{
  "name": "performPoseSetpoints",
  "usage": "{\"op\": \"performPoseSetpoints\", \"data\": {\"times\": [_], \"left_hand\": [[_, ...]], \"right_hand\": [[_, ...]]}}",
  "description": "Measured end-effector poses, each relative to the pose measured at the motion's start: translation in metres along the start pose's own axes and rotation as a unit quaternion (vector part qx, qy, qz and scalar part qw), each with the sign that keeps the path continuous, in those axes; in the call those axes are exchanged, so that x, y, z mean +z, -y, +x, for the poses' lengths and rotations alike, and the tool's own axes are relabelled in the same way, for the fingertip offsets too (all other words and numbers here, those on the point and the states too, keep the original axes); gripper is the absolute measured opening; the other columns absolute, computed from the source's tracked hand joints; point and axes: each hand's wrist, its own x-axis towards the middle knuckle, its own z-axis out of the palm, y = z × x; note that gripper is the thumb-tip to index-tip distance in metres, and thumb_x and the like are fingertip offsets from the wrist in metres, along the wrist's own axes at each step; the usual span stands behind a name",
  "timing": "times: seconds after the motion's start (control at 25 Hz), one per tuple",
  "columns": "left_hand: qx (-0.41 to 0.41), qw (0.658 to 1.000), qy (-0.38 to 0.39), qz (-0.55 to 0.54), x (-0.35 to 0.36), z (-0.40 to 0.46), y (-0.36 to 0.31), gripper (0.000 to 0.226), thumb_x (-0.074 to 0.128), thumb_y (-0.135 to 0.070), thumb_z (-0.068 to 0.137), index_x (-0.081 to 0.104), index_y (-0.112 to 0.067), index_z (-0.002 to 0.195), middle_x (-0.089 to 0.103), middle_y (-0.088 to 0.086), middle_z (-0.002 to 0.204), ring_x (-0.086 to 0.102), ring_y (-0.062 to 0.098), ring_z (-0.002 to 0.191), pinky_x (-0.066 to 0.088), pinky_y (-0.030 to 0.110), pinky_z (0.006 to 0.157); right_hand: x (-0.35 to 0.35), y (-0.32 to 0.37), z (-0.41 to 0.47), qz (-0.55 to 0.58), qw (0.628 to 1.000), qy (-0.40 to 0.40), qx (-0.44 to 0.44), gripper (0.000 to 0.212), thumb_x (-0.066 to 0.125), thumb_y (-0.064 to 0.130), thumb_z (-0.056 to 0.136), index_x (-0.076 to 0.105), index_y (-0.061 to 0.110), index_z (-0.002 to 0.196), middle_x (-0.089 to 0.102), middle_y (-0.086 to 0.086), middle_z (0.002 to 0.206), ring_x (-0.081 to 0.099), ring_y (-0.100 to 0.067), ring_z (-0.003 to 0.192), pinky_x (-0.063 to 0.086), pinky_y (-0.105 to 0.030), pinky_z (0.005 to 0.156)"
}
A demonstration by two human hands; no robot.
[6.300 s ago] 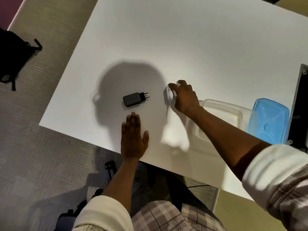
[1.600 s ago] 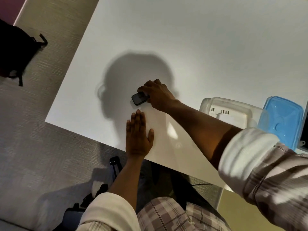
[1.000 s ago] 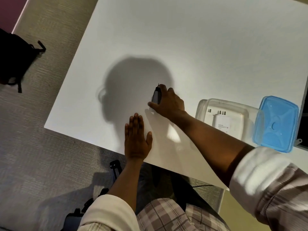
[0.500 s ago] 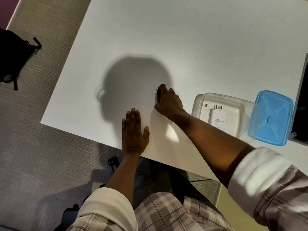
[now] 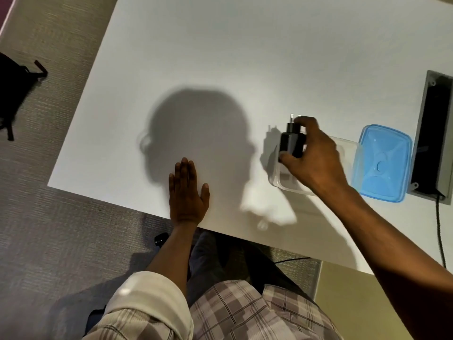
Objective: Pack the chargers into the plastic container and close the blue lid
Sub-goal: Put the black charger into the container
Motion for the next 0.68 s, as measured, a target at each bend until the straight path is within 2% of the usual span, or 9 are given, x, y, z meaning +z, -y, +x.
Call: {"op": "performPoseSetpoints", "data": {"times": [0.2,0.28,0.44,0.52,0.6,0.68], "left_hand": [[-0.004,1.0,0.003,0.012,0.003,0.0,0.001,0.074,0.037,-0.042,0.097,0.013,-0.01,0.159,0.013,0.01,0.168,0.01,0.027,0.156,0.011,0.044,0.127],[-0.004,1.0,0.003,0.021,0.004,0.0,0.003,0.074,0.034,-0.044,0.098,0.009,-0.011,0.159,0.012,0.009,0.168,0.01,0.027,0.156,0.01,0.043,0.127],[-0.009,0.999,0.022,0.041,0.005,0.002,0.004,0.075,0.028,-0.046,0.098,0.002,-0.013,0.16,0.007,0.008,0.168,0.009,0.027,0.156,0.012,0.044,0.127],[-0.011,0.998,0.03,0.045,0.005,0.003,0.003,0.075,0.026,-0.047,0.098,0.0,-0.014,0.16,0.006,0.008,0.169,0.008,0.028,0.156,0.013,0.044,0.127],[-0.013,0.999,0.033,0.04,0.003,0.002,0.002,0.075,0.027,-0.047,0.097,0.0,-0.014,0.16,0.005,0.007,0.169,0.007,0.028,0.156,0.013,0.044,0.127],[-0.011,0.999,0.033,0.034,0.001,0.002,0.002,0.075,0.029,-0.046,0.097,0.002,-0.014,0.16,0.006,0.007,0.169,0.007,0.028,0.156,0.012,0.044,0.127]], "right_hand": [[-0.035,-0.071,-0.01,-0.044,0.994,-0.054,0.085,0.064,0.076,0.019,0.072,0.045,0.029,0.127,0.069,-0.009,0.104,0.06,-0.025,0.082,0.041,-0.029,0.07],[-0.035,-0.095,-0.01,-0.059,0.991,-0.057,0.109,0.064,0.076,0.017,0.073,0.046,0.024,0.129,0.068,-0.012,0.105,0.061,-0.029,0.086,0.04,-0.029,0.07],[-0.023,-0.124,-0.003,-0.094,0.987,-0.02,0.129,0.062,0.075,0.014,0.073,0.048,0.019,0.128,0.068,-0.017,0.1,0.063,-0.037,0.085,0.048,-0.034,0.067],[-0.015,-0.131,-0.001,-0.11,0.985,0.002,0.129,0.062,0.075,0.016,0.074,0.048,0.017,0.13,0.068,-0.019,0.1,0.064,-0.04,0.086,0.053,-0.039,0.07],[-0.007,-0.136,0.002,-0.115,0.984,0.022,0.133,0.066,0.077,0.017,0.074,0.047,0.015,0.133,0.067,-0.021,0.103,0.064,-0.042,0.09,0.053,-0.041,0.074],[-0.002,-0.14,0.004,-0.105,0.984,0.035,0.138,0.07,0.079,0.019,0.073,0.046,0.014,0.134,0.067,-0.022,0.107,0.064,-0.042,0.094,0.049,-0.036,0.072]]}}
